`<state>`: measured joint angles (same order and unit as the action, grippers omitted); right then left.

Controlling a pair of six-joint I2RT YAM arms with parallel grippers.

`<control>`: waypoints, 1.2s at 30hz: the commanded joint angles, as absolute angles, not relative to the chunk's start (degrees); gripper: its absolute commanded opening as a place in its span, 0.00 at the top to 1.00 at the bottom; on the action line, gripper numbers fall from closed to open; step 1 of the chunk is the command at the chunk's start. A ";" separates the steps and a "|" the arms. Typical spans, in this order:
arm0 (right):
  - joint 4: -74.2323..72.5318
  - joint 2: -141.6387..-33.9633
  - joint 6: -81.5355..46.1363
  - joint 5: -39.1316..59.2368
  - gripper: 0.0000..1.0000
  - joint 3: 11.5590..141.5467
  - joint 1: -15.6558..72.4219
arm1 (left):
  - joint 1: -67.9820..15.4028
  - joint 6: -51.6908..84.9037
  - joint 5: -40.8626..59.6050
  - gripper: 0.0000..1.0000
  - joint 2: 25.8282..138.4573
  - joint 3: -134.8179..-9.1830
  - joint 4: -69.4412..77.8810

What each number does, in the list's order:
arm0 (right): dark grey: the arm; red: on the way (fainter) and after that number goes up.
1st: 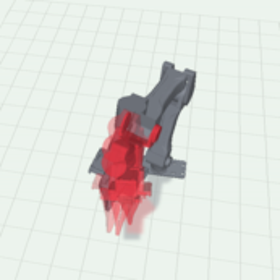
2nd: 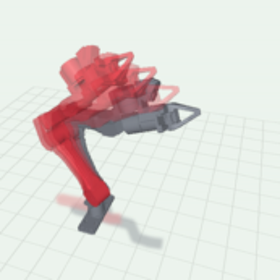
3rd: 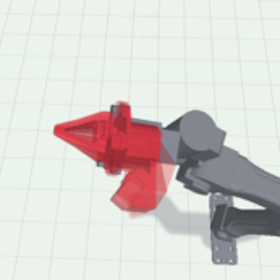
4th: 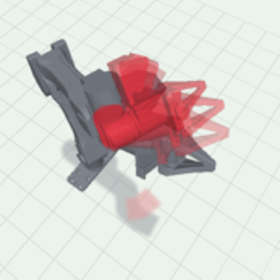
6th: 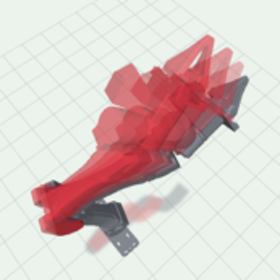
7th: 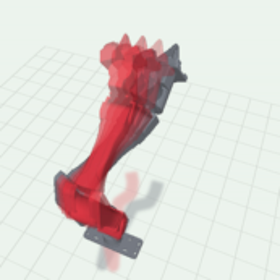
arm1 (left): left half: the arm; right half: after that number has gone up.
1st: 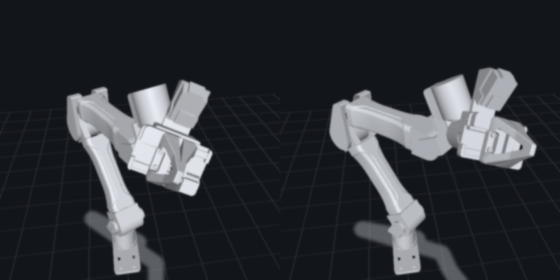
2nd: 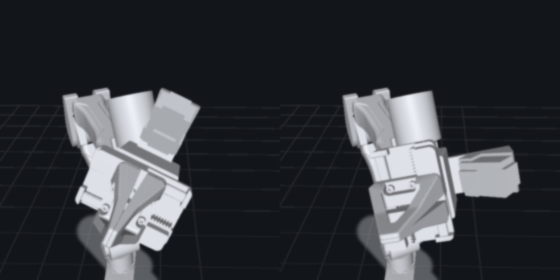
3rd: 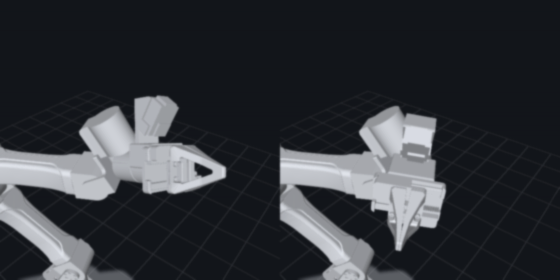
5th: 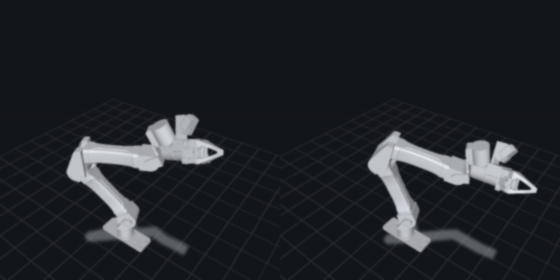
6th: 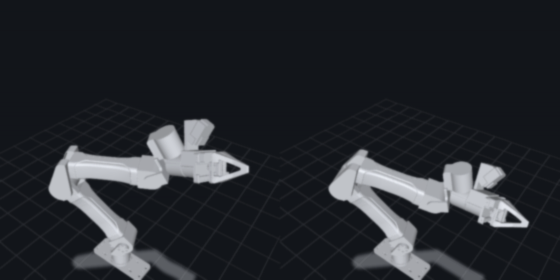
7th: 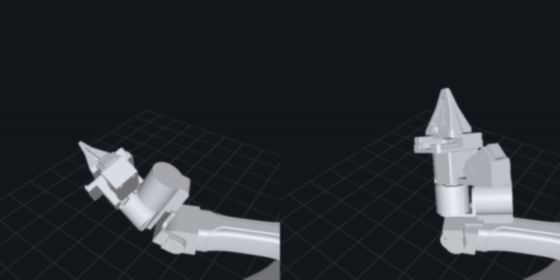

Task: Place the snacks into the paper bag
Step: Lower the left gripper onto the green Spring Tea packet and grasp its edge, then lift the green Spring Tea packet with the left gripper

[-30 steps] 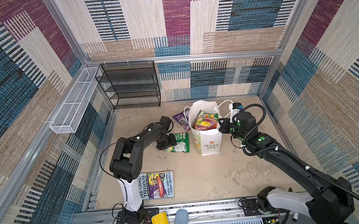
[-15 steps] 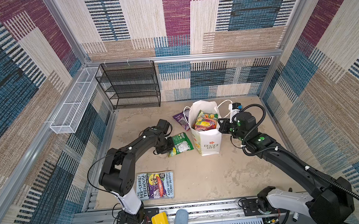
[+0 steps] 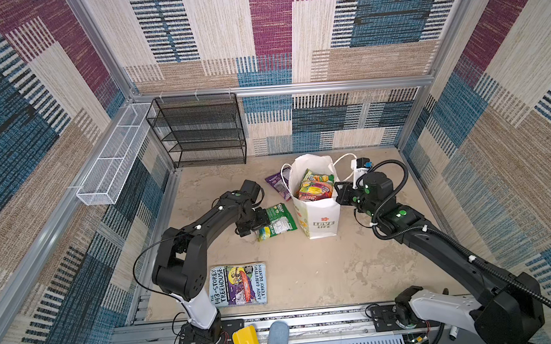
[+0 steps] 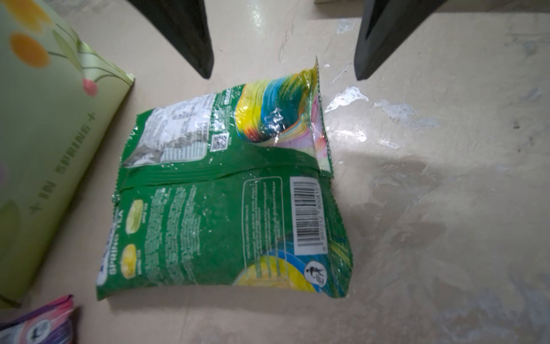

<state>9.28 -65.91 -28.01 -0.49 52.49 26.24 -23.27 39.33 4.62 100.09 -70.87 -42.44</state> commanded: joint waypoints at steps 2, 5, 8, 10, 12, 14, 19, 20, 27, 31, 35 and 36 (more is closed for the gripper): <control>9.14 -65.63 -27.53 0.53 0.93 52.30 26.28 | -23.14 39.46 3.93 0.33 103.59 -73.18 -44.19; 9.18 -65.70 -27.52 0.54 0.93 52.38 26.28 | -23.19 39.64 4.00 0.35 105.46 -73.97 -43.89; 9.16 -65.67 -27.42 0.64 0.93 52.45 26.28 | -23.20 39.77 4.13 0.37 106.17 -73.58 -42.57; 9.23 -65.59 -27.45 0.68 0.93 52.38 26.30 | -23.20 39.92 4.11 0.38 106.68 -73.56 -42.29; 9.23 -65.55 -27.43 0.63 0.93 52.38 26.28 | -23.20 39.99 4.09 0.39 107.12 -73.45 -42.00; 9.23 -65.44 -27.50 0.70 0.93 52.33 26.28 | -23.20 39.91 4.09 0.40 107.50 -73.22 -41.60; 9.21 -65.48 -27.51 0.64 0.92 52.29 26.28 | -23.11 40.05 3.73 0.45 108.00 -72.23 -40.63; 9.23 -65.54 -27.51 0.69 0.92 52.30 26.27 | -23.12 40.07 3.78 0.46 108.16 -72.04 -40.48; 9.18 -65.57 -27.52 0.76 0.92 52.30 26.30 | -23.07 40.65 5.00 0.63 108.46 -70.37 -38.90; 9.12 -65.59 -27.56 0.79 0.92 52.29 26.28 | -23.07 41.31 6.53 0.76 107.29 -69.38 -37.93; 9.13 -65.56 -27.51 0.79 0.92 52.29 26.28 | -23.08 42.69 9.02 0.87 105.32 -68.26 -37.21; 9.14 -65.52 -27.51 0.82 0.92 52.29 26.28 | -23.16 43.05 9.52 0.90 104.51 -67.88 -36.87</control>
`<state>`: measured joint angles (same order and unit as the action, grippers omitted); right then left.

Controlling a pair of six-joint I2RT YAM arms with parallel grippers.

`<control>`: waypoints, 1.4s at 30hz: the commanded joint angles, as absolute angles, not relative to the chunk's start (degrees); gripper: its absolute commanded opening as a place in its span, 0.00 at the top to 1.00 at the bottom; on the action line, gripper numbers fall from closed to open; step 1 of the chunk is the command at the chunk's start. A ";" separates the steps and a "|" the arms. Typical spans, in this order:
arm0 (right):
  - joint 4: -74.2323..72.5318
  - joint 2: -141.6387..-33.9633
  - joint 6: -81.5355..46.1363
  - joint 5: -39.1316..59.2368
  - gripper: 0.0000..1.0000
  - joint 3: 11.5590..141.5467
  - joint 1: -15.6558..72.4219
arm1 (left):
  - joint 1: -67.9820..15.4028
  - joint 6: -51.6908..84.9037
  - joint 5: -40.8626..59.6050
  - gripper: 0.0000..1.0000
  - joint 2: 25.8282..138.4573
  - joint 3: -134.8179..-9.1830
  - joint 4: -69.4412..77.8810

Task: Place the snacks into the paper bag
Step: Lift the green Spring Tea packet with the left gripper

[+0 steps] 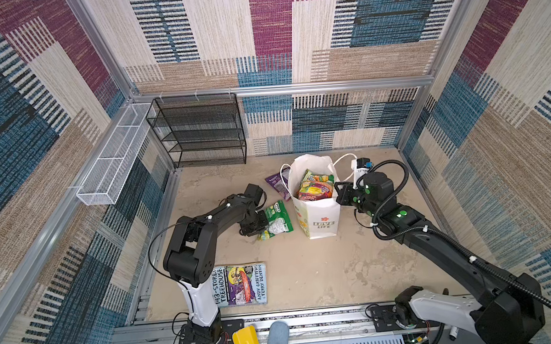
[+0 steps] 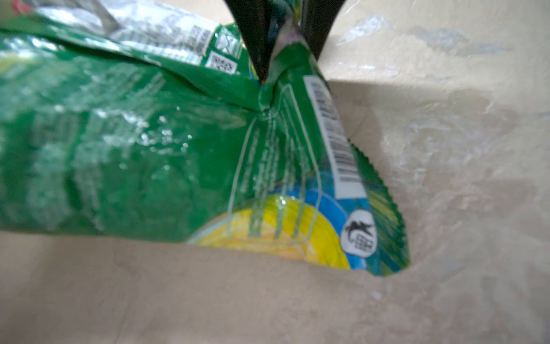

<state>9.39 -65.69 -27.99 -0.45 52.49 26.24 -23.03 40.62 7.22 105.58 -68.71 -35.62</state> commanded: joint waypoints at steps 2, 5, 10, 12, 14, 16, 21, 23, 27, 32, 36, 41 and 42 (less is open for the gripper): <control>9.16 -65.48 -27.52 0.84 0.92 52.29 26.28 | -23.20 43.87 10.38 0.95 103.05 -67.05 -36.43; 9.13 -65.39 -27.47 0.80 0.92 52.33 26.30 | -23.20 44.80 11.66 1.00 100.27 -65.75 -35.77; 9.14 -65.39 -27.52 0.82 0.92 52.29 26.28 | -23.18 46.16 12.48 1.00 94.88 -63.95 -35.69; 9.21 -65.39 -27.52 0.79 0.92 52.29 26.28 | -23.20 46.65 12.10 1.00 91.99 -62.78 -35.65; 9.29 -65.36 -27.51 0.82 0.92 52.31 26.28 | -23.20 47.16 11.50 1.00 89.23 -61.44 -35.73; 9.32 -65.11 -27.51 0.83 0.92 52.34 26.28 | -23.18 47.57 10.84 1.00 86.50 -60.30 -35.81; 9.14 -65.13 -27.74 1.18 0.92 52.26 26.28 | -23.20 47.81 9.66 1.00 80.78 -59.75 -38.14; 9.14 -65.25 -27.69 1.15 0.92 52.28 26.33 | -23.20 47.83 9.03 1.00 78.52 -60.23 -39.55; 9.21 -64.95 -27.70 1.13 0.92 52.29 26.28 | -23.20 47.37 8.36 1.00 75.00 -62.09 -42.26; 9.40 -63.97 -27.76 0.73 0.92 52.21 26.28 | -23.20 46.46 8.44 1.00 71.70 -64.49 -44.83; 9.15 -63.76 -27.79 0.00 0.92 51.86 26.28 | -23.16 46.18 8.44 1.00 69.02 -66.18 -46.12; 9.21 -64.25 -27.78 0.19 0.92 52.05 26.32 | -23.17 44.77 8.44 1.00 66.67 -70.64 -49.49; 9.23 -64.23 -27.77 0.21 0.92 52.03 26.28 | -23.05 44.40 8.35 1.00 66.34 -71.81 -50.24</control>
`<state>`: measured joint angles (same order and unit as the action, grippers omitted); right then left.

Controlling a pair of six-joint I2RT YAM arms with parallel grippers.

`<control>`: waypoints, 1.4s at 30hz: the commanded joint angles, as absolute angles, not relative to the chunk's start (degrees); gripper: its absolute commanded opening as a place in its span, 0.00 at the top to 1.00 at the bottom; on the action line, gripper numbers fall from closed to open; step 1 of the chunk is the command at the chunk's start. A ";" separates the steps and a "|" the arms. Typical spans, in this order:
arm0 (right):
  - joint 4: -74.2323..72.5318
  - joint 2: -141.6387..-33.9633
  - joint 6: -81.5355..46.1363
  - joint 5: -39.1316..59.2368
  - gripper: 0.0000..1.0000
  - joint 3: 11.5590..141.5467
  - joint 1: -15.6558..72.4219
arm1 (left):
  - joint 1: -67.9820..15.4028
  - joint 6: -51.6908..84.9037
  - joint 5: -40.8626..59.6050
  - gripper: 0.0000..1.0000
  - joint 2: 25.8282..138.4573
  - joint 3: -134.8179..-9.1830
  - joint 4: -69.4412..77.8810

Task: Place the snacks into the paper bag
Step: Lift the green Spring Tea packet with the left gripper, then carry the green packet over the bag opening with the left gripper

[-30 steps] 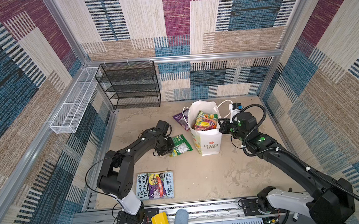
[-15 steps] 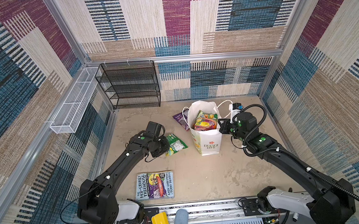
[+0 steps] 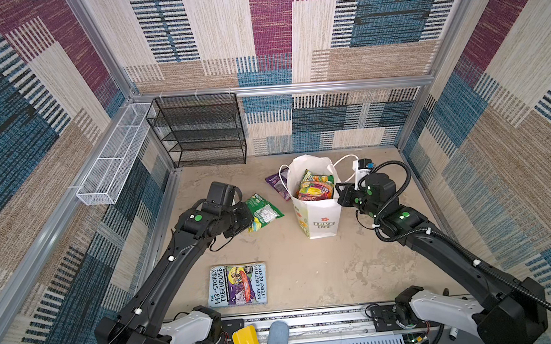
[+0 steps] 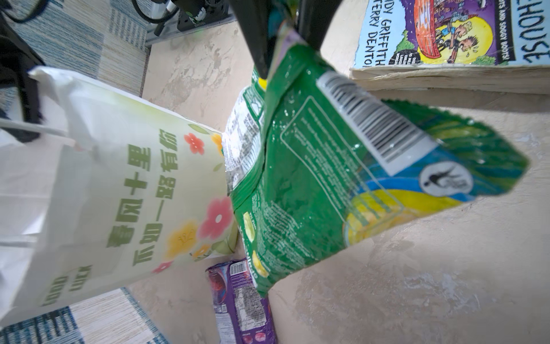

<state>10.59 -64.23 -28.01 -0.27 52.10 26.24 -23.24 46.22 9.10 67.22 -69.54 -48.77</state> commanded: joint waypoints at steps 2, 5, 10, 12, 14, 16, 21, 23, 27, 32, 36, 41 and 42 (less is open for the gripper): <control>9.23 -64.00 -27.80 0.18 0.92 51.99 26.28 | -23.10 43.84 8.26 1.00 65.83 -74.36 -51.71; 9.22 -63.77 -27.80 0.00 0.92 51.94 26.28 | -23.05 43.31 8.44 1.00 65.24 -78.11 -53.05; 9.14 -63.98 -27.78 0.18 0.92 51.94 26.28 | -23.11 42.68 9.50 1.00 65.74 -84.62 -54.03; 9.12 -63.98 -27.79 0.15 0.92 51.94 26.28 | -23.07 42.52 10.08 1.00 66.46 -87.17 -54.16; 9.22 -63.96 -27.83 0.29 0.92 51.99 26.28 | -23.11 42.37 10.71 1.00 67.39 -90.08 -54.31; 9.18 -63.87 -27.70 0.12 0.92 51.95 26.29 | -23.07 42.15 11.41 1.00 68.59 -93.35 -54.53; 9.22 -63.80 -27.70 0.01 0.92 51.94 26.28 | -23.17 42.11 13.66 1.00 71.91 -100.16 -54.53; 9.18 -63.90 -27.78 0.09 0.92 51.94 26.28 | -23.38 42.09 13.93 1.00 73.16 -102.59 -54.50; 9.14 -63.98 -27.74 0.18 0.92 51.94 26.27 | -24.75 41.08 14.64 1.00 76.07 -108.13 -54.51; 9.14 -64.16 -27.66 0.11 0.92 51.92 26.28 | -27.94 39.32 13.11 1.00 79.86 -115.35 -54.62; 9.10 -64.08 -27.69 0.07 0.92 51.87 26.28 | -32.24 37.74 12.27 1.00 84.53 -118.53 -55.15; 9.14 -63.47 -27.73 -0.32 0.92 51.85 26.23 | -36.88 33.84 9.83 1.00 92.73 -125.67 -60.24; 9.14 -63.21 -27.80 -0.52 0.92 51.77 26.28 | -37.58 33.03 8.97 1.00 94.48 -127.27 -61.45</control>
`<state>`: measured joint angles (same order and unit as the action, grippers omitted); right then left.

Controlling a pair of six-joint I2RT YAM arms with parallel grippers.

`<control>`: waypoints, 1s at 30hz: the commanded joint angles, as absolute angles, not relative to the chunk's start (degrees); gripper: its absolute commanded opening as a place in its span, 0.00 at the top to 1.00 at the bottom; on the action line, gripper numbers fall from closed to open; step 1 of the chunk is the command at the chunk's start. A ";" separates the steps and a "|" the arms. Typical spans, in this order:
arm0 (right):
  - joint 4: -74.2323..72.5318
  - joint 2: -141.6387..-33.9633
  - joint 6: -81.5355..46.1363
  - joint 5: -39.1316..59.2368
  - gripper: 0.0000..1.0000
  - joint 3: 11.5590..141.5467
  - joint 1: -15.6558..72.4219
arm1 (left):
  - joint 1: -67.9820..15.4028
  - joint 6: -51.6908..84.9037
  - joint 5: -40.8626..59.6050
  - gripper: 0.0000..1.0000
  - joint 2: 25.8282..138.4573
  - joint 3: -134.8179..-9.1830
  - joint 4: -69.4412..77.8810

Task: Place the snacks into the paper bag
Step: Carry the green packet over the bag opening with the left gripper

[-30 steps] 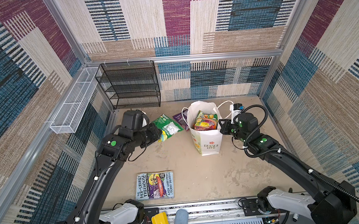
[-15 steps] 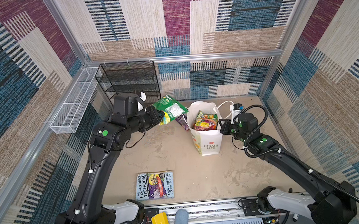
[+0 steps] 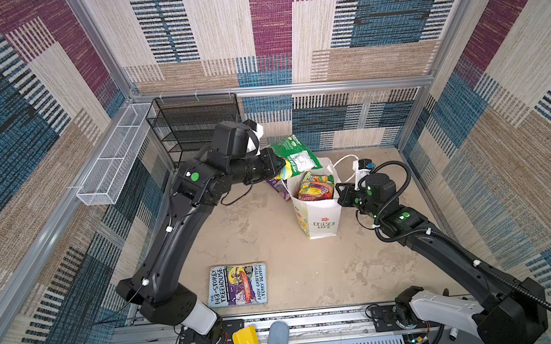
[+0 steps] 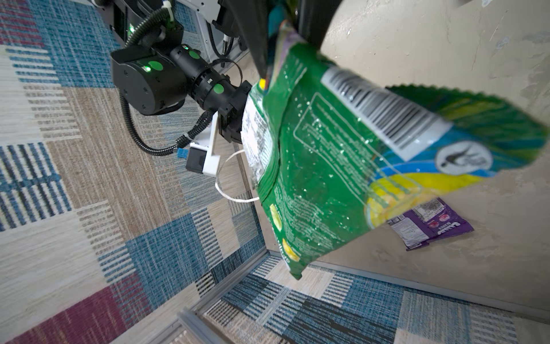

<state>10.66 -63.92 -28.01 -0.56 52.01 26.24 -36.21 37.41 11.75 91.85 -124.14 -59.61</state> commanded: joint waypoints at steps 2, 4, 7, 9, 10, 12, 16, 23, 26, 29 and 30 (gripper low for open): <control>9.14 -62.49 -27.80 -0.78 0.92 51.69 26.28 | -38.45 31.62 8.09 1.00 97.64 -130.17 -63.51; 9.14 -61.76 -27.77 -1.34 0.92 51.44 26.24 | -38.98 30.31 7.81 1.00 101.08 -133.73 -65.99; 8.90 -60.70 -27.86 -2.23 0.92 51.09 26.26 | -39.65 28.79 6.84 1.00 106.29 -139.23 -70.07; 8.88 -60.41 -27.87 -2.55 0.91 51.06 26.28 | -40.13 27.92 6.82 1.00 109.31 -141.93 -71.85; 8.83 -60.35 -27.89 -2.70 0.91 51.02 26.29 | -40.25 27.50 6.68 1.00 110.39 -142.79 -72.44; 8.88 -60.38 -27.97 -2.77 0.91 50.93 26.28 | -40.52 26.70 6.59 1.00 112.30 -144.18 -73.39; 8.83 -60.75 -27.95 -2.43 0.91 51.04 26.28 | -40.67 25.59 6.14 1.00 115.02 -146.18 -74.88; 8.88 -60.75 -28.07 -2.80 0.91 50.97 26.28 | -40.86 24.18 5.99 1.00 116.70 -146.13 -75.89; 8.71 -60.73 -28.06 -2.82 0.91 50.89 26.28 | -41.08 23.93 7.36 1.00 117.40 -146.10 -75.94; 8.77 -60.97 -28.04 -2.90 0.91 50.96 26.28 | -41.92 23.44 7.65 1.00 117.51 -146.07 -76.13; 8.70 -61.08 -28.07 -2.89 0.91 50.95 26.28 | -42.33 23.55 7.81 1.00 117.36 -146.07 -76.36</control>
<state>11.33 -60.88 -28.03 -2.70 50.98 26.26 -41.63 25.34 6.42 117.49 -145.93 -76.38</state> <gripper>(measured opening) 0.093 0.163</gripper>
